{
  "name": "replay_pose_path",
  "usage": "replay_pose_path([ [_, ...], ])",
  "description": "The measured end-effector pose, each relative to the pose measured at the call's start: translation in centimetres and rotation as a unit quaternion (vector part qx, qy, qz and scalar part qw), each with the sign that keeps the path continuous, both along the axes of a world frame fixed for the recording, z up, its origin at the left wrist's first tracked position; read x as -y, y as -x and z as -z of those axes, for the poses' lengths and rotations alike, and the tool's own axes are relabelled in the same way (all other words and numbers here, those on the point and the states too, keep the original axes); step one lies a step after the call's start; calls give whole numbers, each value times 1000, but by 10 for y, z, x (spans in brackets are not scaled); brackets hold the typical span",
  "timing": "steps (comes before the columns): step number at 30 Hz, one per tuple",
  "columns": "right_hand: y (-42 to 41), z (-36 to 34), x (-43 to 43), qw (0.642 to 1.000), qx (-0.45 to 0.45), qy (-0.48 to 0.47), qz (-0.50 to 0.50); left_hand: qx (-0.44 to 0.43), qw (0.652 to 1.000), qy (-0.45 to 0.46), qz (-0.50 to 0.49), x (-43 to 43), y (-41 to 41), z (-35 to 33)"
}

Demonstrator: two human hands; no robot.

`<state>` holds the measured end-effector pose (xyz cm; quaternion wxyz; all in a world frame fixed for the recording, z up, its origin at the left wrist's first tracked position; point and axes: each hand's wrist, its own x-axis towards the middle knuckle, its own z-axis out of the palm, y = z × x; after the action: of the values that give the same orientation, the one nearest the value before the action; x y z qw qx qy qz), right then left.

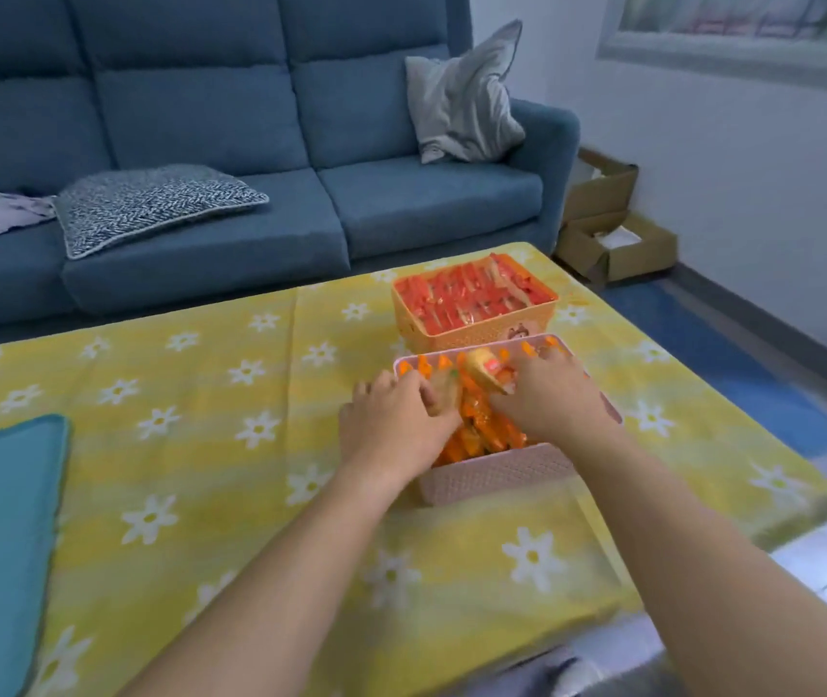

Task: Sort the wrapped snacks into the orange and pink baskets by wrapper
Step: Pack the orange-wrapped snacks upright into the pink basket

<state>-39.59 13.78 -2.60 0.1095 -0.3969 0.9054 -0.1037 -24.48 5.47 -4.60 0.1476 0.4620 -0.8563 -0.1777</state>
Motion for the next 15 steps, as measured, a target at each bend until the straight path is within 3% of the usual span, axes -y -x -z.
replay_pose_path([
  [2,11,7,-7,998,11,-56,-24,14,1000,18,-13,-3,8,1],
  [3,14,8,-8,999,4,-35,-34,16,1000,18,-16,-3,11,1],
  [7,27,0,-22,992,25,121,-23,35,998,54,-23,-9,22,-3],
  [10,40,3,-33,970,62,233,-10,-78,994,51,-55,-11,21,-15],
  [12,45,-3,-35,938,154,310,0,-166,984,47,-36,-17,26,-25],
  [15,48,-15,-39,847,385,367,9,-262,963,24,55,-33,45,-32],
])
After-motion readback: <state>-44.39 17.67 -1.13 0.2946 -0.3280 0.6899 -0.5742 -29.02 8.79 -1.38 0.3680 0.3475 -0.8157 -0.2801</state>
